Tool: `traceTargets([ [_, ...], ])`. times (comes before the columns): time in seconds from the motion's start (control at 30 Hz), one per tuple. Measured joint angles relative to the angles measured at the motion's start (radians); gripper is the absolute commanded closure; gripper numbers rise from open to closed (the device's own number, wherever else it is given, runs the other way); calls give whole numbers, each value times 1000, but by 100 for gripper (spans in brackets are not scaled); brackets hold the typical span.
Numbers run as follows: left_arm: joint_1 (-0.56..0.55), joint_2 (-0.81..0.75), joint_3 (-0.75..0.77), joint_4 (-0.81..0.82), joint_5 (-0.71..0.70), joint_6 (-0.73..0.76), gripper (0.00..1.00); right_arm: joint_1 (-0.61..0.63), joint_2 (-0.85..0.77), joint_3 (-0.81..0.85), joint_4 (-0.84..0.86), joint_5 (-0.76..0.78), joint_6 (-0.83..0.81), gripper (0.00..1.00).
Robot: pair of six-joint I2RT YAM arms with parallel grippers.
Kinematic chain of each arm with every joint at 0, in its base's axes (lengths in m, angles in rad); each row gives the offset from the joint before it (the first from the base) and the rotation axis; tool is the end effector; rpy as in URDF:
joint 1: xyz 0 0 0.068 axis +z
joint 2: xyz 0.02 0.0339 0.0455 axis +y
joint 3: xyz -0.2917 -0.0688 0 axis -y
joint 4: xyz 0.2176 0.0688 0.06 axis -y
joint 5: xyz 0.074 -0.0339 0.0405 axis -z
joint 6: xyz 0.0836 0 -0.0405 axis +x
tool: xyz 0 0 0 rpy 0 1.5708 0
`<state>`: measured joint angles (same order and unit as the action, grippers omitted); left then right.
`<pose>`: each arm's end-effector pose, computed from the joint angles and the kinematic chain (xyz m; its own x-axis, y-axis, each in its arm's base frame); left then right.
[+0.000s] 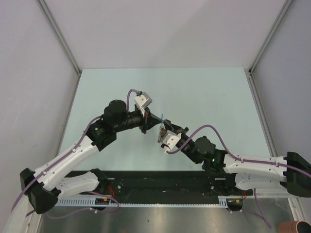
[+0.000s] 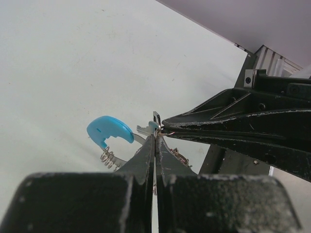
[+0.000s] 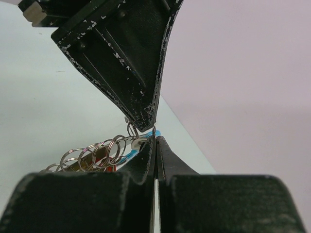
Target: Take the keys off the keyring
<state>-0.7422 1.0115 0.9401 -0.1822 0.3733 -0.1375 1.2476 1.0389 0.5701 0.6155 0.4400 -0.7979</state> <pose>0.1515 -0.1803 0.3670 -0.3051 0.1066 -0.9463 0.8558 0.4666 -0.2233 0.1104 0.2175 0.3420 0.5508 -0.3950 -0.7353 -0.4723 0.5788 -0.6647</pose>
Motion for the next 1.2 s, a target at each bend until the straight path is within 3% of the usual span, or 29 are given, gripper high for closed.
traceTargets([
  [0.33,0,2,6,1,17,6,99,8,-9,-23,41,0,-33,100],
  [0.57,0,-11,6,11,42,6,66,13,-46,-71,114,-5,-49,100],
  [0.67,0,-34,6,7,50,10,62,13,-88,-92,130,-14,-51,100],
  [1.2,0,-74,16,71,112,16,58,20,-193,-114,151,-88,-41,100],
])
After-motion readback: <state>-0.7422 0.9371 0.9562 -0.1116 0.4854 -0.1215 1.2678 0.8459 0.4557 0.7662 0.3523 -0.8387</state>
